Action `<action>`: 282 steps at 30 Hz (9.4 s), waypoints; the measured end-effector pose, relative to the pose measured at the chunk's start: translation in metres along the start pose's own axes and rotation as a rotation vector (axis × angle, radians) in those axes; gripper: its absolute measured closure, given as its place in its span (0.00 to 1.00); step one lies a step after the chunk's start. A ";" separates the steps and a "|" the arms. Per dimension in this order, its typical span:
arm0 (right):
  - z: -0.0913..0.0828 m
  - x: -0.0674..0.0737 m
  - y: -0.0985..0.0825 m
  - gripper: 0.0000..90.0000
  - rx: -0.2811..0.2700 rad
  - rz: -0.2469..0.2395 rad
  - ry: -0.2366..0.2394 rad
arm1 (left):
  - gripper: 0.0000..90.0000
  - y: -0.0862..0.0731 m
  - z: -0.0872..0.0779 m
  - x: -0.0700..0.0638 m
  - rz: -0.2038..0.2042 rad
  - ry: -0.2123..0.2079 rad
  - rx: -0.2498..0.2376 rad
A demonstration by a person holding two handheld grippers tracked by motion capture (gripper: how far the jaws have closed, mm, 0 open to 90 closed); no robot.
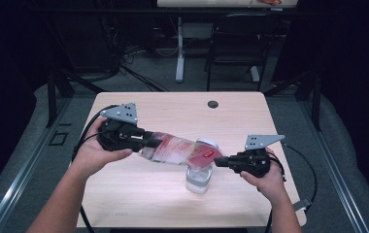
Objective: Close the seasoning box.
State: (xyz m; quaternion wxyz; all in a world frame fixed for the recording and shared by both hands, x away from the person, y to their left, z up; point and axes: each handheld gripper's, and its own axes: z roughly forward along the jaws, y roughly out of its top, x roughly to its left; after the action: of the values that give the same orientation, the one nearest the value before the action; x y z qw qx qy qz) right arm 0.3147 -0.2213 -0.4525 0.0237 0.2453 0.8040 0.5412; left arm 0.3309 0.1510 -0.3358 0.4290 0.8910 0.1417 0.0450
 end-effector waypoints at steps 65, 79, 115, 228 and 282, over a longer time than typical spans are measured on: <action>0.037 0.001 -0.009 0.87 0.001 0.011 0.007 | 0.84 -0.064 0.000 0.017 -0.116 0.004 -0.087; 0.043 0.001 -0.010 0.92 -0.007 0.010 0.034 | 0.83 -0.079 0.003 0.022 -0.148 -0.001 -0.110; 0.038 0.011 0.002 1.00 -0.022 -0.032 -0.022 | 0.81 -0.115 0.018 0.024 -0.165 0.002 -0.104; 0.091 0.037 0.062 1.00 0.107 -0.179 -0.088 | 0.71 -0.164 0.055 0.039 -0.205 0.076 -0.029; 0.076 0.047 0.079 0.79 -0.067 -0.122 -0.070 | 0.58 -0.185 0.010 0.039 -0.267 0.109 -0.121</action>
State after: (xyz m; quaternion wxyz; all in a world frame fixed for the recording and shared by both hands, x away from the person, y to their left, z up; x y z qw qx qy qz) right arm 0.3262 -0.1128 -0.4035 0.0932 0.2136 0.7975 0.5564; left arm 0.3303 0.2645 -0.4875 0.4757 0.8331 0.2788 0.0443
